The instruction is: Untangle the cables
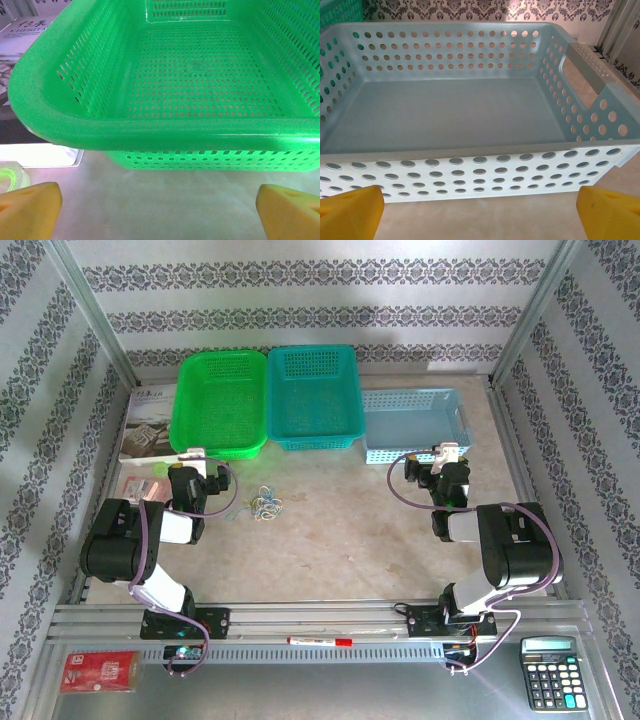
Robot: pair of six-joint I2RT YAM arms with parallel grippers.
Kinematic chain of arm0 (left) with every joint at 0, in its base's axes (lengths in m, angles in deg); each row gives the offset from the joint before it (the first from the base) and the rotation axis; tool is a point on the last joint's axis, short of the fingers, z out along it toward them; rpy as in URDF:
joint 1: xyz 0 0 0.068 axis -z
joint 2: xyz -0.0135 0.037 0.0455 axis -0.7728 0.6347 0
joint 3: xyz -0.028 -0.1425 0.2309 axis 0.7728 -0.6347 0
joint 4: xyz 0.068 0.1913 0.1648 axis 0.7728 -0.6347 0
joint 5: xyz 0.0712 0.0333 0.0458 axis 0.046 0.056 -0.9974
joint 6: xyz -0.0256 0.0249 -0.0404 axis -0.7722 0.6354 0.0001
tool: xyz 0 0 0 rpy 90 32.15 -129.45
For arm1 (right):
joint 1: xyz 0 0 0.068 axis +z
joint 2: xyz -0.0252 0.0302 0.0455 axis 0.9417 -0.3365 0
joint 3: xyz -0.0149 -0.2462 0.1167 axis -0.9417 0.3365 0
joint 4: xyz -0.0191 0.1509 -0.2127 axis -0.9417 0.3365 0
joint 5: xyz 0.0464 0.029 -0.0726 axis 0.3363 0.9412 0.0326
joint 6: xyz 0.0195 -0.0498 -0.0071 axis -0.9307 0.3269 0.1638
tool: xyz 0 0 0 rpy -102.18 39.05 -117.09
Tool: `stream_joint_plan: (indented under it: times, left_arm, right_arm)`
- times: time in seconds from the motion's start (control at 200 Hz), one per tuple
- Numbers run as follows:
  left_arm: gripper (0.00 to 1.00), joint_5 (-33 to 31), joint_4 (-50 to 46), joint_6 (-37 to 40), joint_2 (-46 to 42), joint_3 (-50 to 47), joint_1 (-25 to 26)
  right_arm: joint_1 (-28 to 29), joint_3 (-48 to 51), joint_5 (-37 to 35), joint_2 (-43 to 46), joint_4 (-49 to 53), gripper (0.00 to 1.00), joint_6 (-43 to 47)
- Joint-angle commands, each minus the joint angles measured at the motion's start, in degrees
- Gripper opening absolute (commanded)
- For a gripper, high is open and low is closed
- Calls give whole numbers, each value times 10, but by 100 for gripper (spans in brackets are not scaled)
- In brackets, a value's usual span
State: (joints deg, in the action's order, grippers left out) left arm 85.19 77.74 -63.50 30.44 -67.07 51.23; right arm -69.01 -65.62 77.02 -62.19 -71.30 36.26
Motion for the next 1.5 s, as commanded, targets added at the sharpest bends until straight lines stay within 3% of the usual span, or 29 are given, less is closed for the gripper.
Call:
stream_joint_plan:
  times: [0.0,0.28,0.5,0.61,0.714,0.849,0.914,1.014,1.144,1.269,1.399,1.499]
  left_arm:
    - [100,7,15,0,-1,3,-6]
    - [100,6,12,1,-11,0,-6]
    - [100,3,-67,1,-103,1,-6]
    - [100,-20,-144,-19,-163,15,-6]
    - [100,-56,-262,-69,-230,47,-6]
    - [100,-65,-464,-183,-324,106,-6]
    - [100,-37,-538,-230,-364,129,-5]
    - [100,33,-629,-276,-421,156,-5]
    - [100,126,-729,-313,-473,177,-2]
    - [100,193,-783,-357,-500,171,7]
    - [100,195,-794,-392,-528,135,39]
    - [100,170,-791,-401,-528,105,71]
  right_arm:
    - [-5,-8,10,6,-3,98,-8]
    - [-9,-9,4,14,0,98,-17]
    - [-10,-3,-54,144,101,98,-33]
    - [-10,-25,-91,216,208,98,-88]
    - [-13,-61,-112,285,357,98,-243]
    - [-31,-41,12,392,361,98,-336]
    - [-31,-42,68,432,367,98,-378]
    - [-14,-88,190,458,451,97,-374]
    - [73,-115,239,471,543,89,-373]
    - [223,-109,169,467,602,86,-368]
    - [371,-85,73,408,586,83,-390]
    - [441,-84,44,319,534,81,-409]
